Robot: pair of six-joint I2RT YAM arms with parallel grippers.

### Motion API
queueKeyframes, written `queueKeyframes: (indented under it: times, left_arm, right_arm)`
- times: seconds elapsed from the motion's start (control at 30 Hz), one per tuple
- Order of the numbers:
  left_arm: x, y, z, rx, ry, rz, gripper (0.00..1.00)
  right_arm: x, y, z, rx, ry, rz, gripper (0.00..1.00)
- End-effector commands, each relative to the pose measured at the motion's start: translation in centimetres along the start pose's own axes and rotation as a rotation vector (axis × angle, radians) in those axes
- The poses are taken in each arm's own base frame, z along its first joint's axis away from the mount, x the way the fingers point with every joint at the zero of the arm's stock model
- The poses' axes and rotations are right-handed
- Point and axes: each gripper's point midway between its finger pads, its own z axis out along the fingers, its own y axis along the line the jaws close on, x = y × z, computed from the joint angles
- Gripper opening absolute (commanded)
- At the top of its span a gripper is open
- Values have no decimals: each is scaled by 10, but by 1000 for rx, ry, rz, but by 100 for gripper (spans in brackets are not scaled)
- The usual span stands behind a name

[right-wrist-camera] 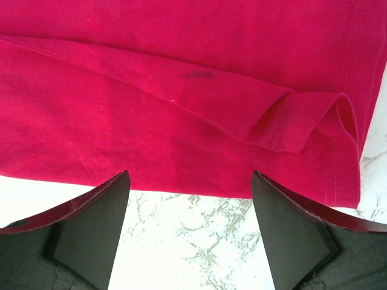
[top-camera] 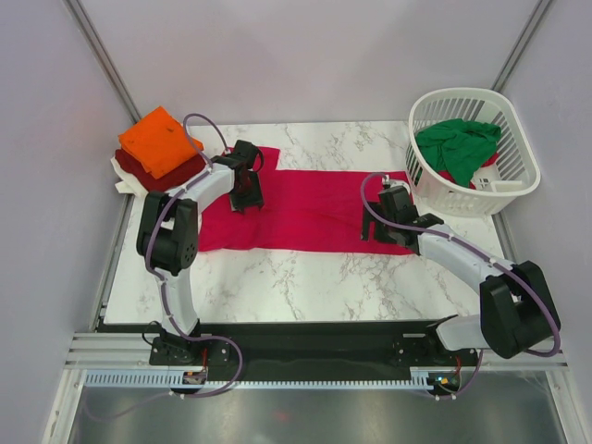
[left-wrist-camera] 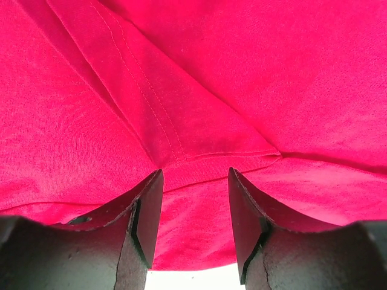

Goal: Fold and stack the t-shirts
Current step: Fold the tshirt

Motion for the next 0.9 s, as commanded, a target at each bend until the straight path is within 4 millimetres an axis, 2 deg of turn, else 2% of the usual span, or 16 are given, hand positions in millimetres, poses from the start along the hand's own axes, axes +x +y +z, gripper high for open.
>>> queueKeyframes:
  times: [0.0, 0.37, 0.87]
  left_arm:
    - [-12, 0, -14, 13, -60, -41, 54]
    - [-15, 10, -10, -2, -54, -64, 54]
    - [-10, 14, 21, -36, 1, -66, 54]
  right_arm:
    - [-5, 1, 0, 9, -15, -17, 89]
    - [-4, 0, 1, 19, -15, -21, 89]
    - [-1, -2, 4, 30, -6, -28, 89]
